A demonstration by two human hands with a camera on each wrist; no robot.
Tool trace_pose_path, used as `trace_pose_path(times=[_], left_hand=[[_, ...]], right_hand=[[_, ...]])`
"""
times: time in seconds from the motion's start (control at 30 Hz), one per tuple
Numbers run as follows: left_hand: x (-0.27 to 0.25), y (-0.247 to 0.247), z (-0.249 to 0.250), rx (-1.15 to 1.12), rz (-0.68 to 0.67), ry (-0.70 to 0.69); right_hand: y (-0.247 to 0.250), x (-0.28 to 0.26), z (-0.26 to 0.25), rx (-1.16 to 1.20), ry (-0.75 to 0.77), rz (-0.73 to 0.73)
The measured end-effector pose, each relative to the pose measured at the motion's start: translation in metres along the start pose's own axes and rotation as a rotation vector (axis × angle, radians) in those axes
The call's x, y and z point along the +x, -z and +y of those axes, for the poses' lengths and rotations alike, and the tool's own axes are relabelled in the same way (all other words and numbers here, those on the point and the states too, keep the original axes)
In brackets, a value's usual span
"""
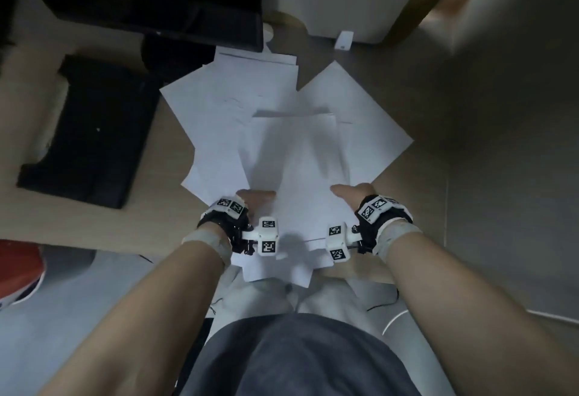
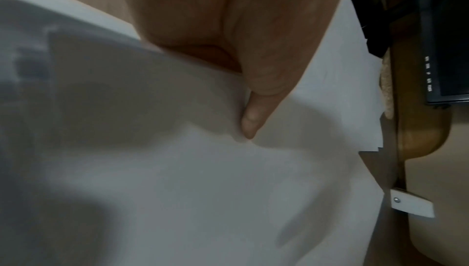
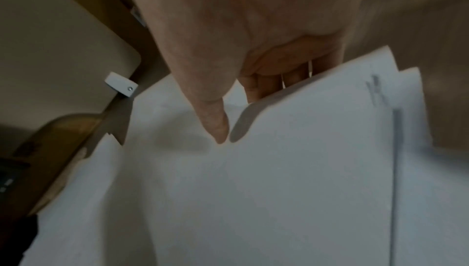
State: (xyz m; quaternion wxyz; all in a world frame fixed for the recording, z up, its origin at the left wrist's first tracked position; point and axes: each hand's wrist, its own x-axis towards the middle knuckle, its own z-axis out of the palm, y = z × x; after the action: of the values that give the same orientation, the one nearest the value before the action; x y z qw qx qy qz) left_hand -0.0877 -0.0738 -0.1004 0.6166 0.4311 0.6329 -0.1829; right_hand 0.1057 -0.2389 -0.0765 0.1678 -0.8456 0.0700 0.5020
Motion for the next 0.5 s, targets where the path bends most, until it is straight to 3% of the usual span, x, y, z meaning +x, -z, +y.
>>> trace_pose_path(times=[0.13, 0.27, 0.33, 0.5], left_hand=[[0.001, 0.005, 0.012, 0.057, -0.053, -0.026], [0.009, 0.004, 0.031, -0.008, -0.064, -0.153], [0.013, 0.002, 0.043, -0.081, -0.105, -0.123], [0.007, -0.025, 0.091, -0.261, -0.059, -0.069]], right_hand=[[-0.007, -0.002, -0.008, -0.100, 0.107, 0.026], [0.000, -0.002, -0.024, -0.089, 0.260, 0.111], [0.011, -0.005, -0.037, -0.079, 0.293, 0.145], [0.057, 0.001, -0.078, -0.033, 0.334, 0.243]])
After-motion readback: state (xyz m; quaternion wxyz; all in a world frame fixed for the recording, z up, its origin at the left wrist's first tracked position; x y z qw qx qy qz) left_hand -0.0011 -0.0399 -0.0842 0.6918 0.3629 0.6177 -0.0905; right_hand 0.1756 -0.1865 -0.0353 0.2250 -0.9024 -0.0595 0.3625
